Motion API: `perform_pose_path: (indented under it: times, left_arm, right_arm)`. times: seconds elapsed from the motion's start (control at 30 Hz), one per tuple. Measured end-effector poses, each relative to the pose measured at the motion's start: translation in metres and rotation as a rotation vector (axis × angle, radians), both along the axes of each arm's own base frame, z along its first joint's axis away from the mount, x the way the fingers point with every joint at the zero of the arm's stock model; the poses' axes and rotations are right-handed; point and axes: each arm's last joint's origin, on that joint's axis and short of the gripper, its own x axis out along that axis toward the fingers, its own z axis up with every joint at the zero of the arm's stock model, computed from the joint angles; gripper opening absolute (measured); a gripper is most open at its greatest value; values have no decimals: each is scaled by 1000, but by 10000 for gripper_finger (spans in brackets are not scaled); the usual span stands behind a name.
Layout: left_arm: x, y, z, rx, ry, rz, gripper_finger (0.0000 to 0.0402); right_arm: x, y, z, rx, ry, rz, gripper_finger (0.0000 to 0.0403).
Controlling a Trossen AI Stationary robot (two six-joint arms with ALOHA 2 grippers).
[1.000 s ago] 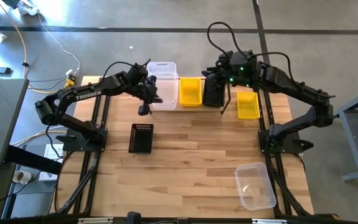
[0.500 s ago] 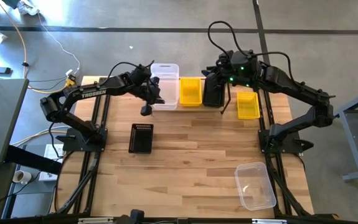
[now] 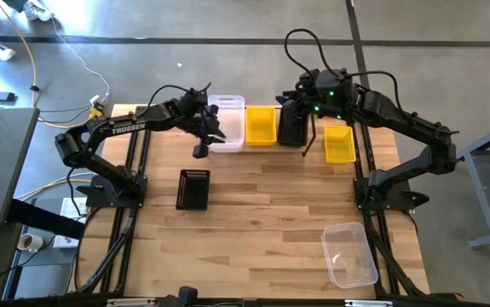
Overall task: Stack baskets on shelf by color
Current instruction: Stack the top transparent bin on the transparent bin on the shelf, then stack the yellow bin on the yellow bin on the shelf
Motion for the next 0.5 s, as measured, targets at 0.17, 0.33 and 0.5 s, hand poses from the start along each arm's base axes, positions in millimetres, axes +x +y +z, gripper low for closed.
perform_pose_path:
  times: [0.17, 0.33, 0.5]
  left_arm:
    - [1, 2, 6, 0, -10, 29, 111]
    - [6, 8, 26, 15, -51, 90, 143]
    - [7, 10, 39, 32, -31, 142, 163]
  right_arm:
    - [0, 0, 0, 0, 0, 0, 134]
    - [0, 0, 0, 0, 2, 0, 134]
    - [-2, 1, -4, 15, 48, 1, 134]
